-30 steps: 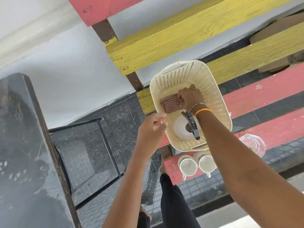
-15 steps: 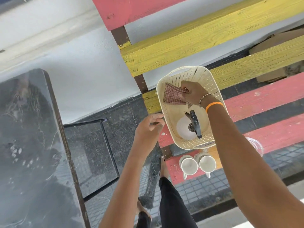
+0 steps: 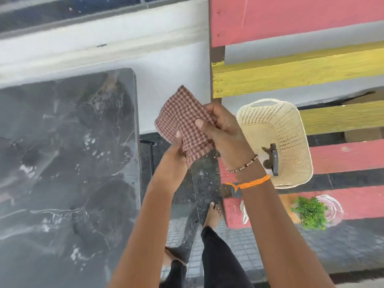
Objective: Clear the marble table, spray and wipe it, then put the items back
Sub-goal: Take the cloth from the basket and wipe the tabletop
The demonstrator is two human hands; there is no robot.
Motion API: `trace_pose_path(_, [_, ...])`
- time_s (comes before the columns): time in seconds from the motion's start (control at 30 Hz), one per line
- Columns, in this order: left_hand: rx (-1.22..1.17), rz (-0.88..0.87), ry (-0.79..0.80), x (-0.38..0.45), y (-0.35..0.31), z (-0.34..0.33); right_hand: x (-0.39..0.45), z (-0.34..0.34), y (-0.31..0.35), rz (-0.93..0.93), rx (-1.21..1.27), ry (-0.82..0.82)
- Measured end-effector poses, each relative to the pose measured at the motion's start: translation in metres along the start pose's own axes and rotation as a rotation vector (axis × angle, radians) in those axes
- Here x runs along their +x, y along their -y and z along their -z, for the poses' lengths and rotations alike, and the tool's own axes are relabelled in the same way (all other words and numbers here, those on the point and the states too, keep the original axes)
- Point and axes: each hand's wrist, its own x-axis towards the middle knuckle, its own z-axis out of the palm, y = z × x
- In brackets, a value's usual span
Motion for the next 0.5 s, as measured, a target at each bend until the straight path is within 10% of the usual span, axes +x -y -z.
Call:
trace_pose_path(0.2, [-0.046,-0.24,-0.161,-0.077,-0.016,0.101,-0.034,-0.101,-0.022,-0.298,0.178,-0.162])
trace_pose_path(0.5, [0.091,-0.319,-0.323,-0.236,-0.034,0.26,-0.087,-0.25,-0.082,-0.394,-0.42,0.335])
